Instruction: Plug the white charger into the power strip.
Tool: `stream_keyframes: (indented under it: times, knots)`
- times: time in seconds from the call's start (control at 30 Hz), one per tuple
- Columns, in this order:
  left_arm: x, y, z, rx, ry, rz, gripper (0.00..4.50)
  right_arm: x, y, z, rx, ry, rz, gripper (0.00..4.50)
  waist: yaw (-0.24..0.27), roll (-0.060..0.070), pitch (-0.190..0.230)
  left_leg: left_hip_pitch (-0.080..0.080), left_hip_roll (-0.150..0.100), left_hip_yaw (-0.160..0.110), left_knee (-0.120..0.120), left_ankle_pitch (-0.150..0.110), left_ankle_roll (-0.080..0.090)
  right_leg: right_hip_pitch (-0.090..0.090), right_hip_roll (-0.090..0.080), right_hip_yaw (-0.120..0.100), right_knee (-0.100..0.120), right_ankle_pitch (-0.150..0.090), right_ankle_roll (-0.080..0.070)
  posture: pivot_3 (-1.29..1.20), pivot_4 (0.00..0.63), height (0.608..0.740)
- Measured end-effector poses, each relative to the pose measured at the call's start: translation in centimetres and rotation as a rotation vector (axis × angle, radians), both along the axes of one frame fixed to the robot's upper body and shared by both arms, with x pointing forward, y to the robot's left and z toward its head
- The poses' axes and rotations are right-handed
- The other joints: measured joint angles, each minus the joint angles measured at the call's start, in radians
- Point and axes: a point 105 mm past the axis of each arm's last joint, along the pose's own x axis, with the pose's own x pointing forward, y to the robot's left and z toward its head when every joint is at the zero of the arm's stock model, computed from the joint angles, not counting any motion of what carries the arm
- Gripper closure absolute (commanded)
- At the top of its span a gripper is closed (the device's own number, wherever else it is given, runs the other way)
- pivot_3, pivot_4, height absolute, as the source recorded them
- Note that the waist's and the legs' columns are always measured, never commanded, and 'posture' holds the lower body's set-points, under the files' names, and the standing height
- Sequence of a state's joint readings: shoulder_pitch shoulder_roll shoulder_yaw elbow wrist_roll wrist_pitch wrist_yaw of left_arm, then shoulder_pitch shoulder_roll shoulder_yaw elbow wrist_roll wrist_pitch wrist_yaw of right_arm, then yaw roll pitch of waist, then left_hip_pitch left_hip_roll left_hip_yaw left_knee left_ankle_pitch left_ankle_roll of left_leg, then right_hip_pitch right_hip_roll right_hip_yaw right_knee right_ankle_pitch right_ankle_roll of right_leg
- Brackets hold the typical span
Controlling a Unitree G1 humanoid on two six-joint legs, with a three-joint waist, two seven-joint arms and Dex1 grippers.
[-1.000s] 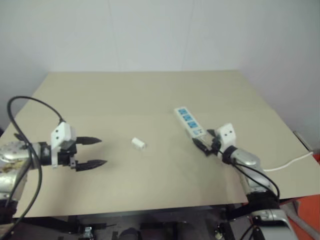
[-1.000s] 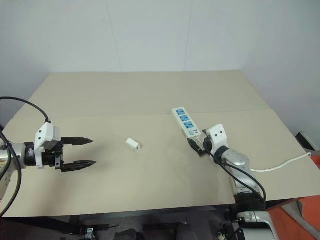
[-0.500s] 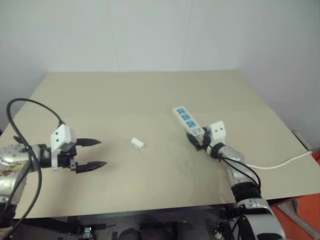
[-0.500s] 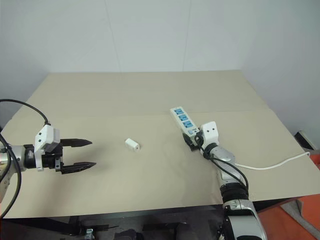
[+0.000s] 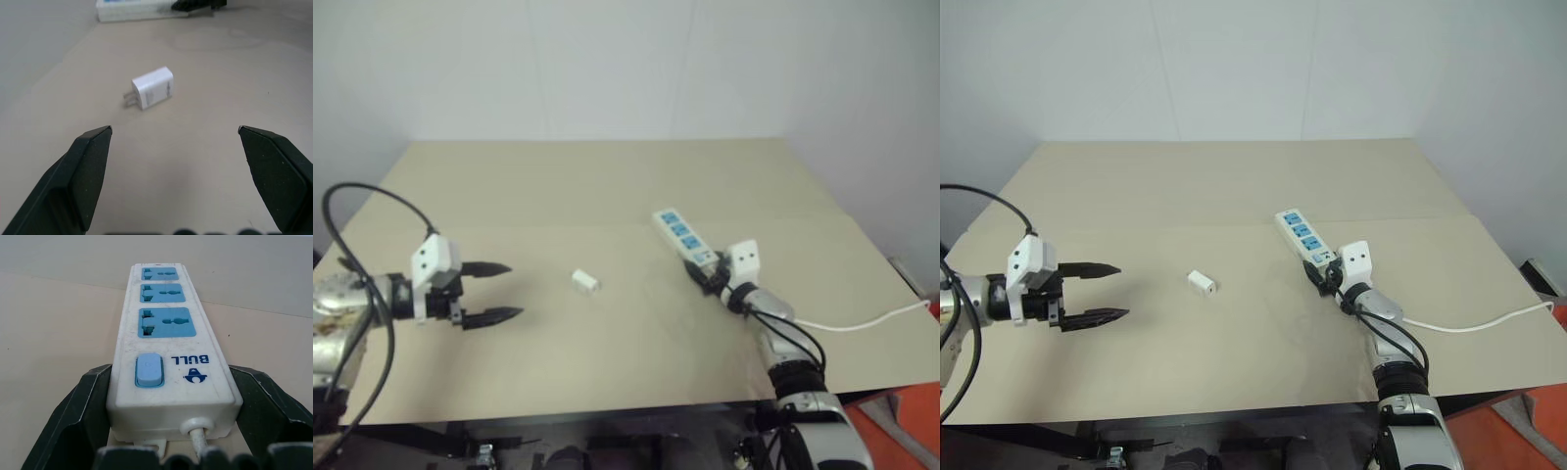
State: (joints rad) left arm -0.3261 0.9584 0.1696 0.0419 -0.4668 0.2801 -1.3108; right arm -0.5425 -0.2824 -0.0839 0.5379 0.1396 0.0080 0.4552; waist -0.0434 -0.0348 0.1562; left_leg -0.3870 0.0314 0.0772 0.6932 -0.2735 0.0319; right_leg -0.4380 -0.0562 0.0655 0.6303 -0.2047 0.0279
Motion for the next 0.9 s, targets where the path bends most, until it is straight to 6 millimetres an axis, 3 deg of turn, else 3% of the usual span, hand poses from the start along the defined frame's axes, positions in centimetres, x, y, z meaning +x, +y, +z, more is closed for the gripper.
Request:
stream_keyframes:
  times: [0.27, 0.5, 0.63, 0.73, 0.9]
  knots:
    - [3.2, -5.7, 4.2, 0.084, -0.068, -0.318, 0.00, -0.3, -0.5, 0.1, -0.044, 0.009, 0.054, 1.12, 0.004, -0.001, 0.000, 0.000, -0.002, 0.000, 0.001, 0.000, 0.000, 0.002, 0.001, -0.001, -0.002, 0.000, 0.001, 0.00, 0.150, 0.740]
    - [4.9, -12.3, 1.0, 0.468, 0.032, -0.643, 0.00, -0.2, -0.6, 0.1, -0.060, 0.023, 0.055, 1.12, 0.001, -0.001, 0.000, -0.002, -0.003, -0.001, 0.002, 0.000, 0.000, 0.002, 0.001, 0.000, -0.001, 0.000, 0.001, 0.00, 0.150, 0.740]
    - [6.0, -15.0, -0.6, 0.676, 0.003, -0.750, 0.00, -0.1, -0.2, 0.2, -0.064, 0.025, 0.064, 1.12, -0.002, -0.001, 0.000, -0.002, -0.003, -0.001, 0.002, 0.000, 0.001, 0.001, 0.002, 0.001, -0.002, 0.000, 0.001, 0.00, 0.150, 0.740]
    - [7.0, -16.4, -1.3, 0.814, -0.016, -0.788, 0.00, -0.2, -0.2, 0.3, -0.065, 0.028, 0.065, 1.12, -0.002, -0.001, 0.000, -0.004, -0.003, -0.001, 0.002, 0.000, 0.001, 0.000, 0.002, 0.002, -0.003, 0.000, 0.002, 0.00, 0.150, 0.740]
    - [7.9, -16.9, -2.0, 1.009, -0.009, -0.806, 0.00, -0.6, -0.3, 0.3, -0.068, 0.028, 0.062, 1.12, 0.001, -0.001, 0.000, -0.005, -0.003, -0.003, 0.002, -0.001, 0.002, -0.001, 0.002, 0.001, -0.004, 0.000, 0.002, 0.00, 0.150, 0.740]
